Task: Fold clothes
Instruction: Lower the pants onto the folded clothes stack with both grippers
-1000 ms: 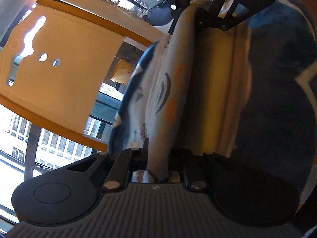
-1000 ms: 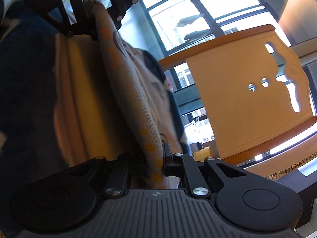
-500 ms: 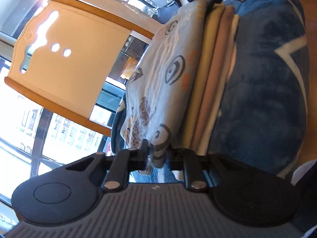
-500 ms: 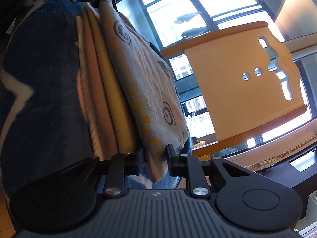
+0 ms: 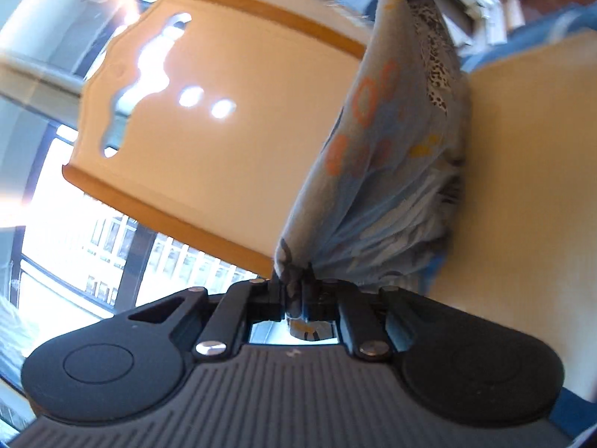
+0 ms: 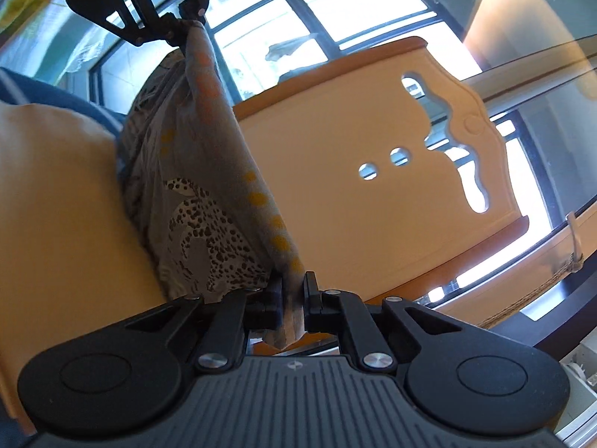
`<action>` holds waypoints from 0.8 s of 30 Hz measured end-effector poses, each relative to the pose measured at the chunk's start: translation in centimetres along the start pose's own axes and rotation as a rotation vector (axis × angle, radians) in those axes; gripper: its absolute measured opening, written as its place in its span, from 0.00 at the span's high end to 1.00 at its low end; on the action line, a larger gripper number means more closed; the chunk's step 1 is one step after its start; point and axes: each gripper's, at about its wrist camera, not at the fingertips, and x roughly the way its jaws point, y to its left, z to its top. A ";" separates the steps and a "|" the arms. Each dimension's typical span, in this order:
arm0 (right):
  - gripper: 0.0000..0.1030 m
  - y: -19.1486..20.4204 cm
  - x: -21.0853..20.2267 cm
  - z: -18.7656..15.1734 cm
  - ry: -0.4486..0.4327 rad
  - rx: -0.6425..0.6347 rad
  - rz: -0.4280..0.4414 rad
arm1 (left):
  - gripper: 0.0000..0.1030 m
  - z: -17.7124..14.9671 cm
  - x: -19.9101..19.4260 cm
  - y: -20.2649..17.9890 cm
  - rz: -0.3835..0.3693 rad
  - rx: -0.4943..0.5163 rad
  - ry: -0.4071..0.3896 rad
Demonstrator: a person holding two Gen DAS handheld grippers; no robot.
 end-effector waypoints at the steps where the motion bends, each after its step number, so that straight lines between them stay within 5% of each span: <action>1: 0.94 -0.9 0.9 0.4 0.000 -0.003 -0.017 | 0.94 0.2 0.7 1.0 0.016 -0.015 0.000; 6: 0.93 -3.0 0.7 1.3 -0.019 0.037 -0.071 | 0.94 0.4 -0.1 1.8 0.032 -0.041 -0.029; 14: 0.93 7.7 -4.9 -4.2 0.050 0.013 0.151 | 0.94 -3.8 -6.0 -8.1 -0.178 0.031 -0.010; 24: 0.93 10.3 -5.6 -5.6 0.083 0.010 0.194 | 0.90 -5.1 -7.1 -11.5 -0.195 0.044 0.010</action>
